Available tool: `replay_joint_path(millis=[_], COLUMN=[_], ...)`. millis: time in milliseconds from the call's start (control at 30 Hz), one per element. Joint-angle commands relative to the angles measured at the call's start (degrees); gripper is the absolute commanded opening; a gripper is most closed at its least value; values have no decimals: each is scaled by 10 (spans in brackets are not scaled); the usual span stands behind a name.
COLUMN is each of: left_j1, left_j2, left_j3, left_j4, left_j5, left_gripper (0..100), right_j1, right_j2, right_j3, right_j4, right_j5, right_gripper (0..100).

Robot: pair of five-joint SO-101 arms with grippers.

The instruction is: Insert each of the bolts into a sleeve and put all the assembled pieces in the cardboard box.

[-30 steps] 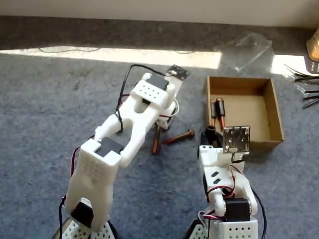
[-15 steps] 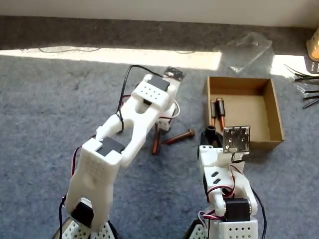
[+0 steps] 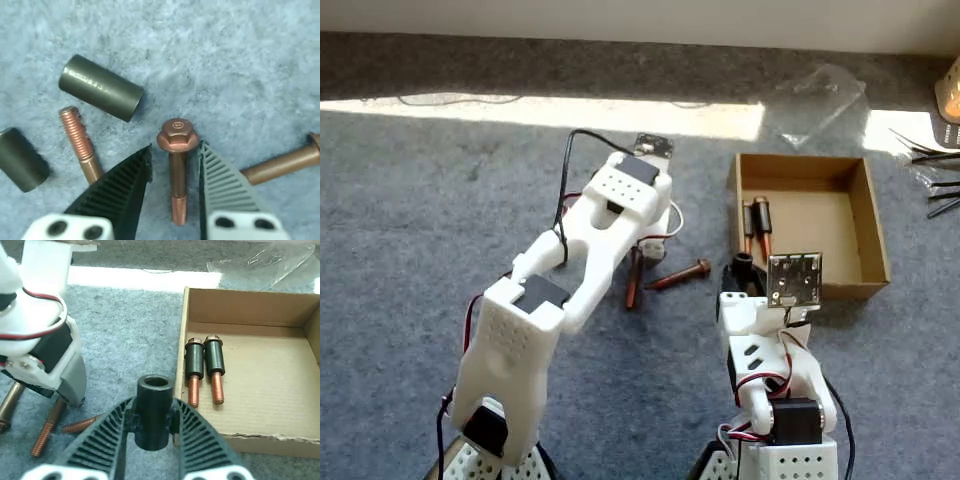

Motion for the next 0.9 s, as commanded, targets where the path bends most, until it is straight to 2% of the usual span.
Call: replay_joint_path(millis=[0, 133, 300, 533, 867], left_j1=[-17, -24, -23, -22, -4], left_j2=[-11, -12, -12, -12, -12], left_j3=[2, 4, 2, 4, 2], left_j4=[-26, -27, -27, -27, -27], left_j5=[19, 19, 17, 15, -129], left_gripper=[146, 135, 13, 7, 6], right_j1=[7, 7, 7, 7, 7], right_j2=[-4, -4, -4, -4, -4], right_j3=[-7, -7, -7, -7, -7], right_j4=[-19, -19, -19, -19, -20], right_j5=[-2, -2, -2, -2, -2], right_gripper=[3, 3, 3, 3, 3])
